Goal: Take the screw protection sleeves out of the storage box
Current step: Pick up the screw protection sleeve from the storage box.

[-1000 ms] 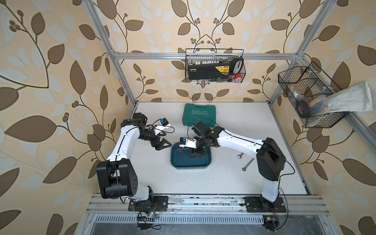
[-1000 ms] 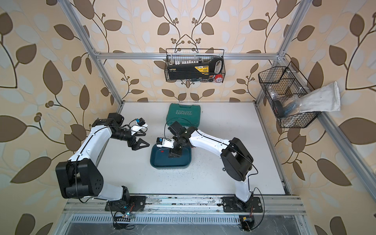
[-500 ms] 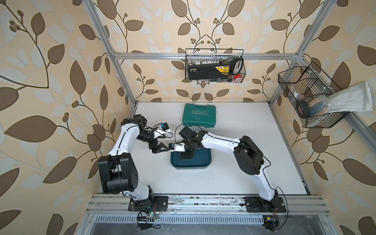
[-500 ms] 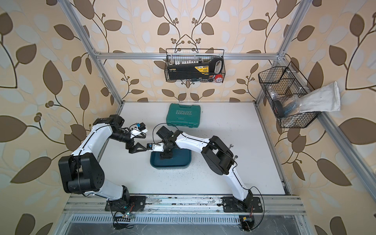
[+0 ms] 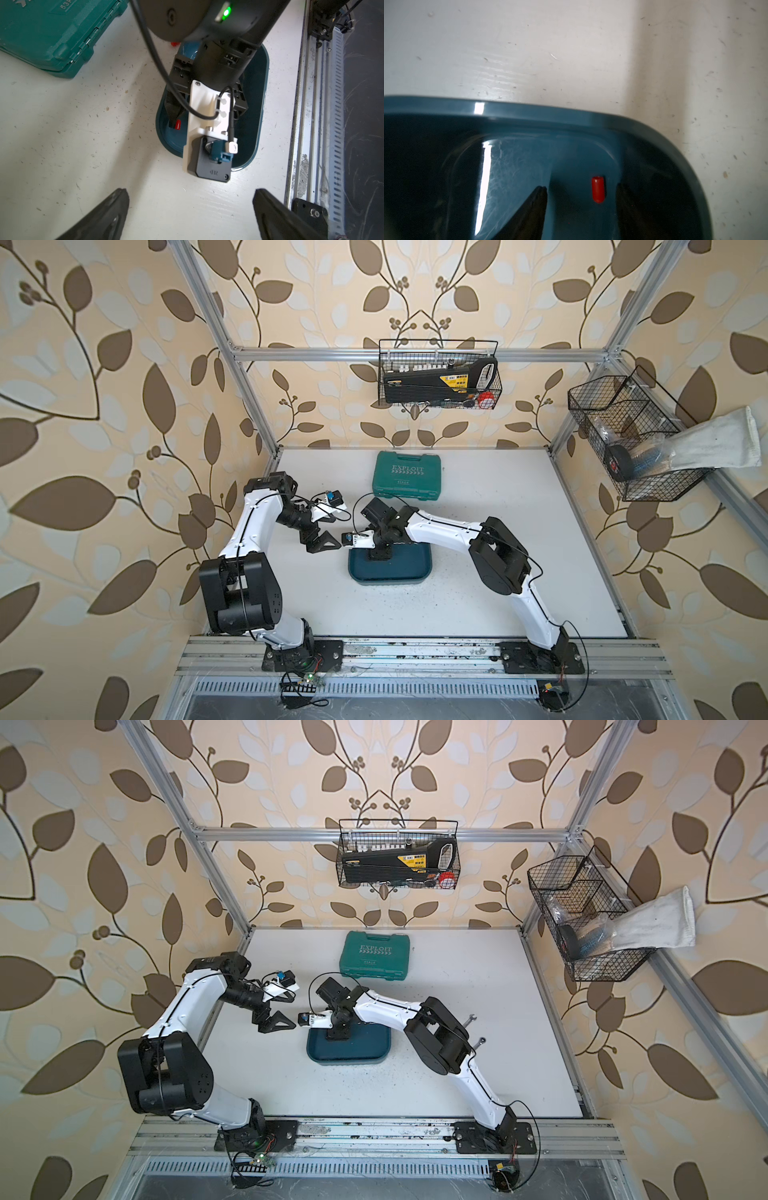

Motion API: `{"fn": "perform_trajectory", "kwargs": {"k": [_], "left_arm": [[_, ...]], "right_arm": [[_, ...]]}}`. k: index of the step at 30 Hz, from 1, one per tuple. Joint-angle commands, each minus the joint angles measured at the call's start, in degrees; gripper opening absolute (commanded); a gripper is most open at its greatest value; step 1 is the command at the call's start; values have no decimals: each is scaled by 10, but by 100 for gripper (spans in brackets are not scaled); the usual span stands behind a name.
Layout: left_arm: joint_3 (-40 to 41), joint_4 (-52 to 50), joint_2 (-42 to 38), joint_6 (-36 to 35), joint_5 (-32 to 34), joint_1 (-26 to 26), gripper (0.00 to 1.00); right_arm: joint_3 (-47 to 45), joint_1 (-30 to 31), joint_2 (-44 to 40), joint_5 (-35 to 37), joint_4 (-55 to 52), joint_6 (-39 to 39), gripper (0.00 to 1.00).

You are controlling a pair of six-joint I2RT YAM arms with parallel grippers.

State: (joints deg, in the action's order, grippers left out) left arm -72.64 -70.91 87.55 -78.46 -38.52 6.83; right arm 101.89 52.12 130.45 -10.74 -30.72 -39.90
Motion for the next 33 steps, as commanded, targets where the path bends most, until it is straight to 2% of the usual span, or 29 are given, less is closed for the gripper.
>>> {"fn": "perform_trajectory", "kwargs": {"k": [1, 7, 15, 23, 33], "left_arm": [[-19, -26, 3, -15, 4, 8, 98], [-19, -26, -1, -14, 5, 9, 98], [-16, -25, -11, -2, 4, 9, 98], [-17, -16, -18, 23, -11, 8, 98], [-15, 11, -25, 63, -43, 9, 97]], "right_arm": [[17, 2, 23, 15, -7, -11, 55], [18, 2, 35, 26, -7, -17, 46], [-6, 2, 23, 25, -8, -12, 17], [-13, -1, -9, 15, -20, 14, 1], [-18, -29, -81, -58, -71, 63, 0]]}}
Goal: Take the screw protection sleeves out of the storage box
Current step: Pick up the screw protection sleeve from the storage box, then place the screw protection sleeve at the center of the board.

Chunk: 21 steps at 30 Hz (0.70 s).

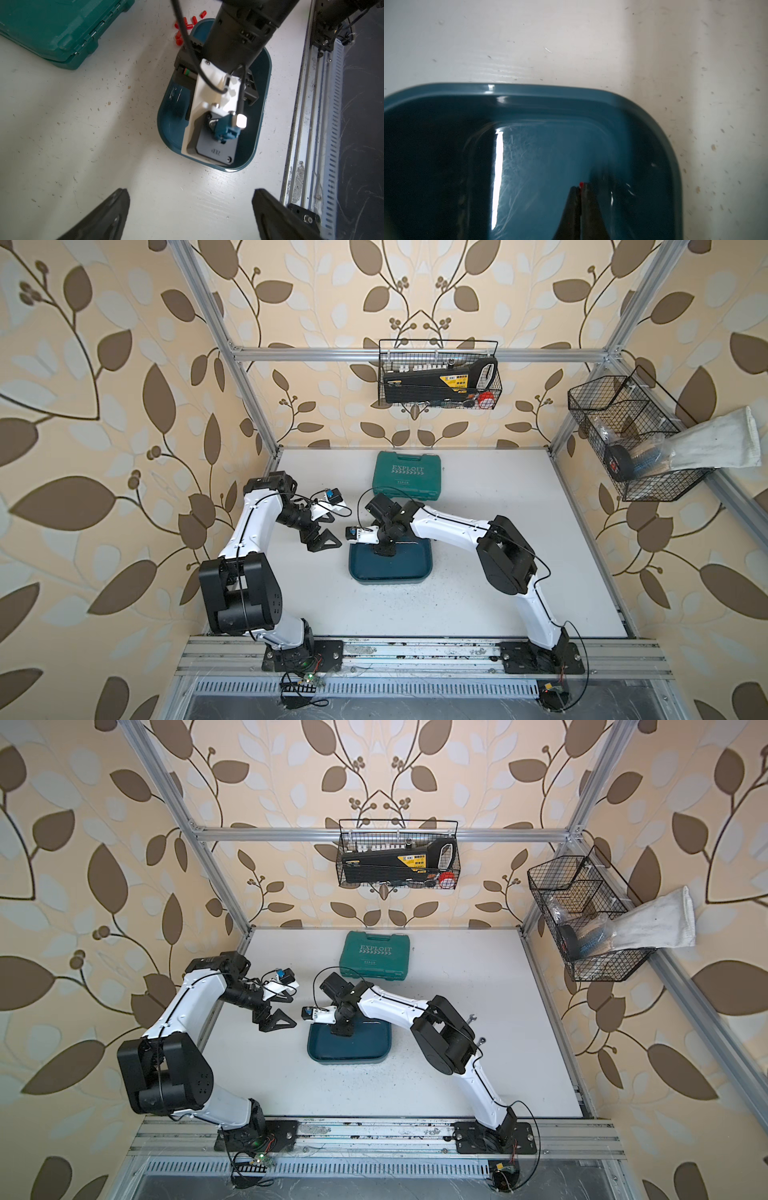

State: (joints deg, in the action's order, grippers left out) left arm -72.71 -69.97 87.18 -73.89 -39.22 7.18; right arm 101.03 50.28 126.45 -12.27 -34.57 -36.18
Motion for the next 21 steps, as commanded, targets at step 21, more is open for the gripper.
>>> {"fn": "perform_trajectory", "kwargs": {"k": [21], "left_arm": [[53, 132, -41, 162, -98, -137, 96]], "right_arm": [[-289, -318, -276, -116, -39, 79, 0]]}}
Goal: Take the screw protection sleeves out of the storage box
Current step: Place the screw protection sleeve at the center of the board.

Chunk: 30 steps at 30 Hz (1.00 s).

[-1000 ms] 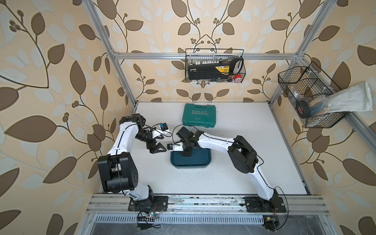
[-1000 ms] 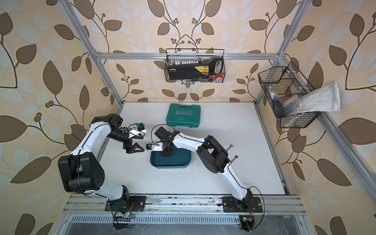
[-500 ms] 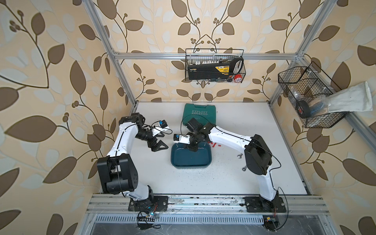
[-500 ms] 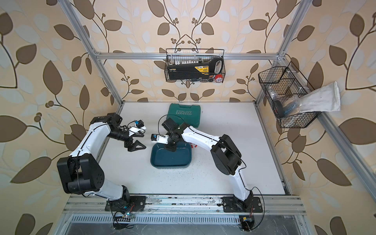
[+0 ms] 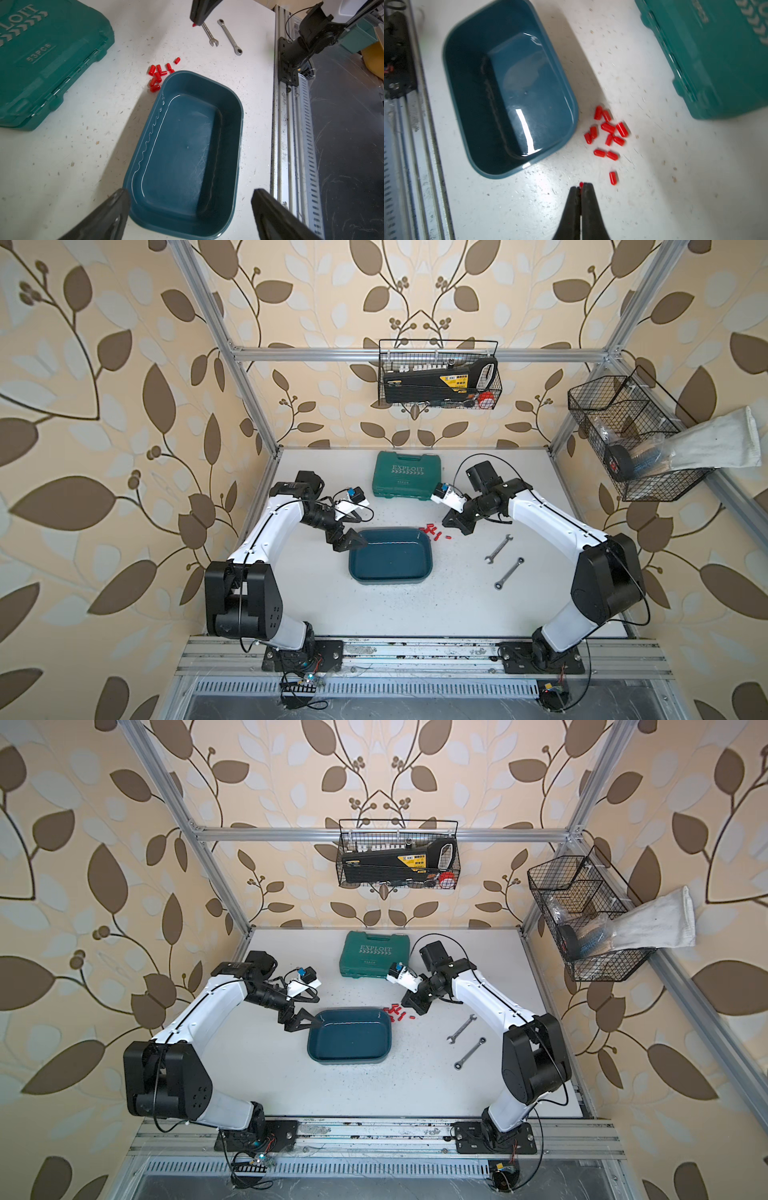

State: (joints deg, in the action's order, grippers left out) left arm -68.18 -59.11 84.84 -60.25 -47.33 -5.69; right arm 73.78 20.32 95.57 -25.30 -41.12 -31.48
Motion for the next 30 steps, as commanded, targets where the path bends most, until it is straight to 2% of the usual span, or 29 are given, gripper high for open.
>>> {"fn": "perform_trajectory", "kwargs": {"k": [1, 6, 15, 18, 23, 26, 30], "left_arm": [[10, 28, -18, 26, -11, -13, 96], [13, 29, -15, 23, 19, -35, 96], [32, 53, -18, 34, 51, -56, 96], [38, 61, -37, 42, 56, -56, 96], [44, 67, -36, 55, 73, -56, 95], [43, 72, -38, 70, 95, -56, 96], [47, 104, -42, 114, 147, -55, 98]], "right_arm": [[-14, -25, 46, 20, 37, 43, 0], [7, -29, 115, 47, 73, 88, 2], [45, -28, 187, 30, 71, 125, 18], [47, -29, 181, 26, 67, 122, 27], [47, -35, 161, 21, 52, 111, 34], [46, -42, 127, 22, 38, 97, 37], [27, -48, 53, 59, 30, 76, 40]]}}
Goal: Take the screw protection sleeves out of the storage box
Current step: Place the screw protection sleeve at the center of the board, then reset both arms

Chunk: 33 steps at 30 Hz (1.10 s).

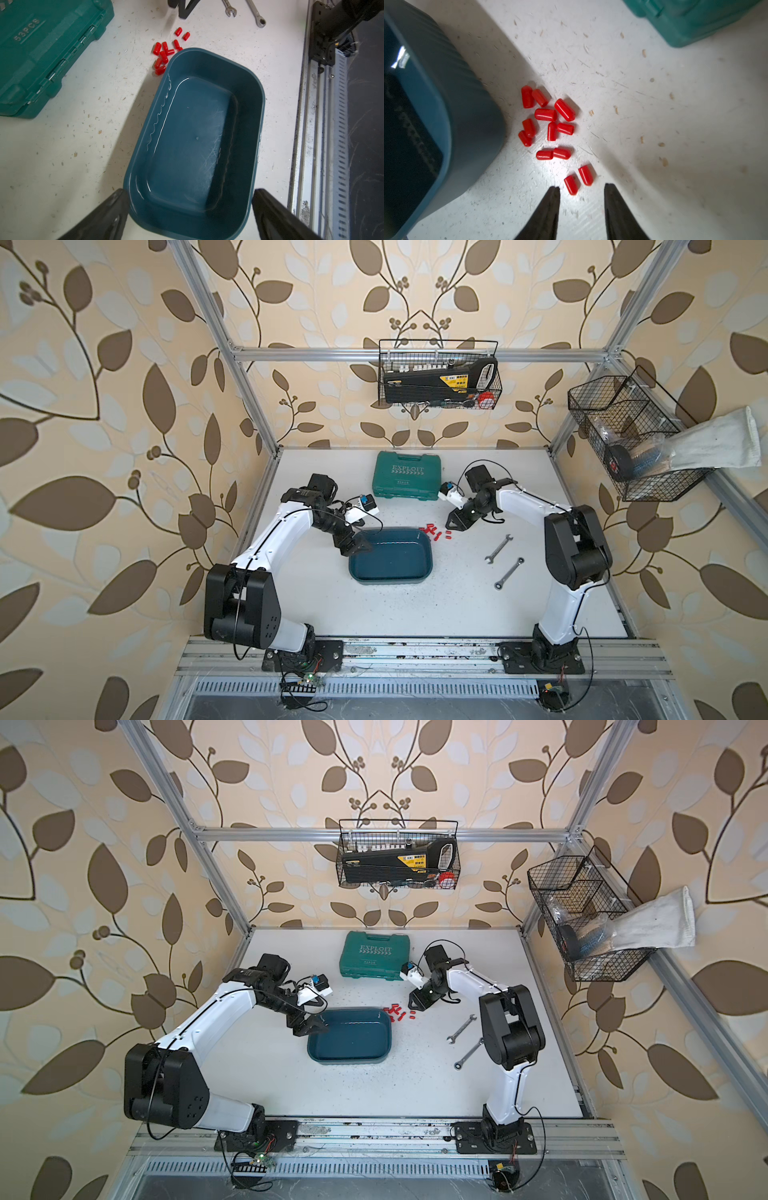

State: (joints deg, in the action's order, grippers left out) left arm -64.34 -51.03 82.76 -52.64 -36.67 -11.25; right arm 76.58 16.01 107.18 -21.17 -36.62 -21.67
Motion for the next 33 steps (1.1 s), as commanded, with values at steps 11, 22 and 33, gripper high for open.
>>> {"fn": "perform_trajectory", "kwargs": {"k": [11, 22, 33], "left_arm": [[21, 177, -47, 200, 213, 60, 99], [108, 322, -128, 280, 256, 129, 99], [216, 508, -149, 483, 251, 217, 99]], "right_arm": [[-91, -48, -268, 221, 24, -31, 85], [-296, -82, -388, 300, 273, -26, 99], [-421, -139, -360, 232, 521, 129, 99]]}}
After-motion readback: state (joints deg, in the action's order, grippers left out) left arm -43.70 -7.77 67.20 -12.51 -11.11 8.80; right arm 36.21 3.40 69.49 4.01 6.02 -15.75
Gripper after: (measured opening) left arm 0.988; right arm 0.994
